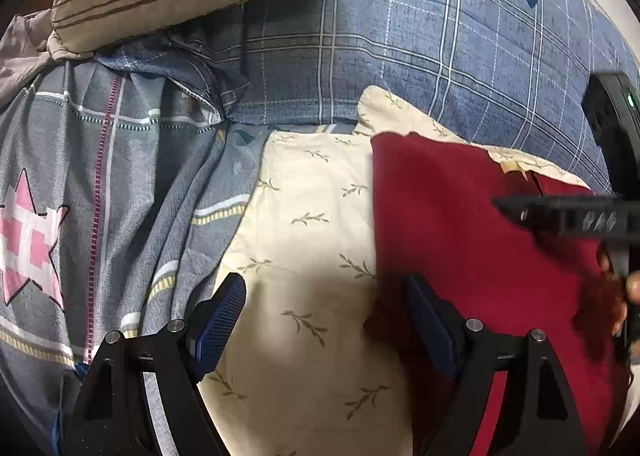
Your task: Fold small clothes
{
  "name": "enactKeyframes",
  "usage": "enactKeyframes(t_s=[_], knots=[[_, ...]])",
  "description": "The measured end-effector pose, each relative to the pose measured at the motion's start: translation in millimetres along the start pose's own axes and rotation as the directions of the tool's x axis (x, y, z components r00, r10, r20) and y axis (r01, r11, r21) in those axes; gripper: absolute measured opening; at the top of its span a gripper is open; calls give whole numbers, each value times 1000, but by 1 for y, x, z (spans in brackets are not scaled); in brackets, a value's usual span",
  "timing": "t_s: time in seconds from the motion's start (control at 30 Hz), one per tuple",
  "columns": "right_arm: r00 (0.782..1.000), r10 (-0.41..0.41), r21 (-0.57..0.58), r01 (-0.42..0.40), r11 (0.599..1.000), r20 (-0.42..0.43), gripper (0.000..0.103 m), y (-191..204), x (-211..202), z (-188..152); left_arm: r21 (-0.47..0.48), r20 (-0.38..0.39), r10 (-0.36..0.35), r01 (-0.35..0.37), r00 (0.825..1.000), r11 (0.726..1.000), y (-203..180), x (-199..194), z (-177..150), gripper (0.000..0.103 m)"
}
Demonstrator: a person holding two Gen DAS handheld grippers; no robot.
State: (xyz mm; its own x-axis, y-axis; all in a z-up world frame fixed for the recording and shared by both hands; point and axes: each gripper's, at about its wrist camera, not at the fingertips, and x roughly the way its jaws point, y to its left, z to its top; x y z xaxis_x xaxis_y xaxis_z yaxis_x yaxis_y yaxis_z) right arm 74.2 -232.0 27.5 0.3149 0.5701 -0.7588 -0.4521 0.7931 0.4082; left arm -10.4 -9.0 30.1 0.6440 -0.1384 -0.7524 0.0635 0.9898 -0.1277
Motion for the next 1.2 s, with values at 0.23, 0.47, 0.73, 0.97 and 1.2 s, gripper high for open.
enactKeyframes(t_s=[0.23,0.47,0.73,0.97,1.2], knots=[[960,-232,-177,258,950,154,8,27,-30,-12,-6,36,13,-13,999,1000,-3,-2,3,80],[938,-320,-92,333,939,132,15,16,-17,-12,22,16,48,-49,999,999,-8,2,0,80],[966,-237,-32,241,970,102,44,27,-20,-48,39,57,3,-5,998,999,-15,-3,2,80],[949,-241,105,224,969,204,54,4,-86,-68,92,44,4,-7,999,996,-25,-5,-4,80],[745,-654,312,594,742,136,73,-96,-145,-100,31,16,-64,64,998,997,-40,-17,4,80]])
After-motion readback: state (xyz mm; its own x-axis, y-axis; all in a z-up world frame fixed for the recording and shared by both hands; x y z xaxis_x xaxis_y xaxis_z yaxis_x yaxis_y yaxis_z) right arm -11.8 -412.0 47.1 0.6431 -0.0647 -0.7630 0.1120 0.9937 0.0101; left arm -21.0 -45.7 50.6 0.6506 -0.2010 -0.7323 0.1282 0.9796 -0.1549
